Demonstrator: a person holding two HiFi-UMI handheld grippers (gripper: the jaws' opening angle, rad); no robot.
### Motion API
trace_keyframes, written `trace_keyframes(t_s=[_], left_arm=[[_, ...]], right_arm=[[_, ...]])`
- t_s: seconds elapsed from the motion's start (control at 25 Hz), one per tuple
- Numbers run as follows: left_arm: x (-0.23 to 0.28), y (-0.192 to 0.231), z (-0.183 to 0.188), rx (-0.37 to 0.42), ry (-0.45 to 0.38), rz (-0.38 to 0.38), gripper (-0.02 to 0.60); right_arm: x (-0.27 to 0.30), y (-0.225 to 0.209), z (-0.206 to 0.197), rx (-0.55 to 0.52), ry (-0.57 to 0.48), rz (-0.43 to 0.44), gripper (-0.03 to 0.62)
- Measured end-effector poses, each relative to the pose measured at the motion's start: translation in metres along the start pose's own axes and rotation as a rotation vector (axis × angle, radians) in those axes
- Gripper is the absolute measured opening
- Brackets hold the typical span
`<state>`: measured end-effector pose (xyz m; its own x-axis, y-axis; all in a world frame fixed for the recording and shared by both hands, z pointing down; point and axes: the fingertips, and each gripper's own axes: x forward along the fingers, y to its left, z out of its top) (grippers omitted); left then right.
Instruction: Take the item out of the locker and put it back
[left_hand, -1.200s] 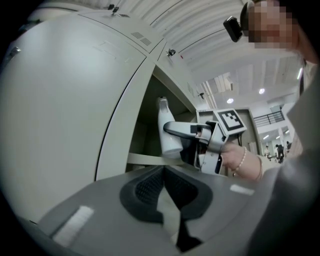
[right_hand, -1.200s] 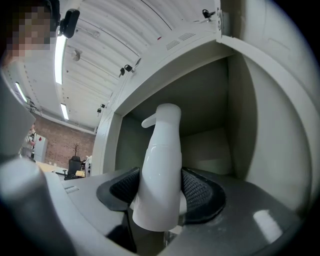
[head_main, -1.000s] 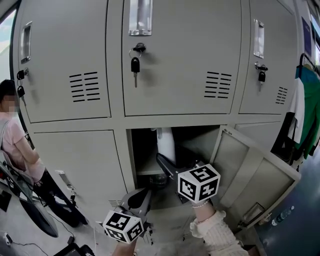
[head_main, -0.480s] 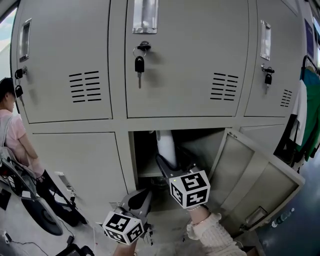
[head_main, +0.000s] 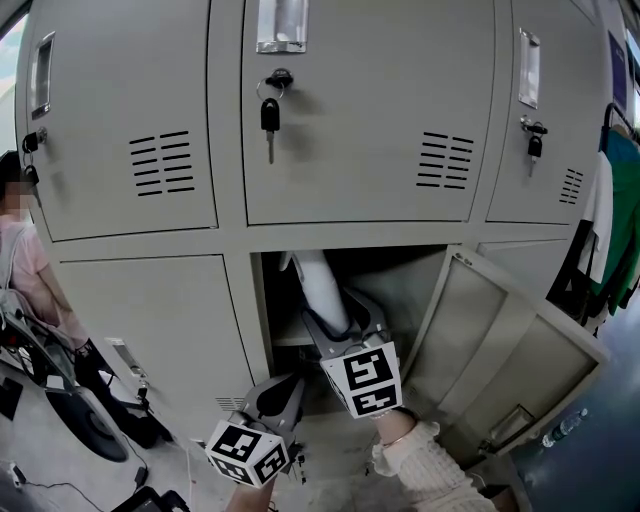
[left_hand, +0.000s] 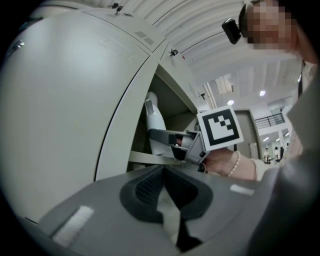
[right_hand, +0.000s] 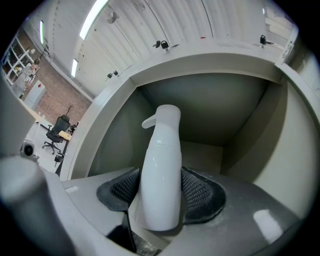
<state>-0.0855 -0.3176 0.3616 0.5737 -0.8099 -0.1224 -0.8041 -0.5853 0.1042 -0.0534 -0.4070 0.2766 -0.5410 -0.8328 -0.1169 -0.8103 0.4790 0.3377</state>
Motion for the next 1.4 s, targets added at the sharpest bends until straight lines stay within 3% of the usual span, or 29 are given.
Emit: trace_keyframes(t_s=[0.28,0.72,1.04,1.4], left_arm=[[-0.002,-0.003,-0.001,0.0,0.005,-0.008,0.006],[0.004,-0.013,-0.003,-0.003,0.007,-0.037,0.006],[0.004,-0.014,-0.003,-0.004,0.008,-0.043,0.006],[0.007,-0.013,-0.002,-0.002,0.005,-0.052,0.006]], right_arm=[[-0.009,-0.011,-0.007,0.123,0.016,0.005,0.261],[-0.006,-0.014,-0.012,0.169,0.113,0.089,0.259],[-0.003,-0.021,-0.017,0.073,0.185,0.132,0.27],[0.009,-0.023,-0.021,0.097,0.244,0.174,0.265]])
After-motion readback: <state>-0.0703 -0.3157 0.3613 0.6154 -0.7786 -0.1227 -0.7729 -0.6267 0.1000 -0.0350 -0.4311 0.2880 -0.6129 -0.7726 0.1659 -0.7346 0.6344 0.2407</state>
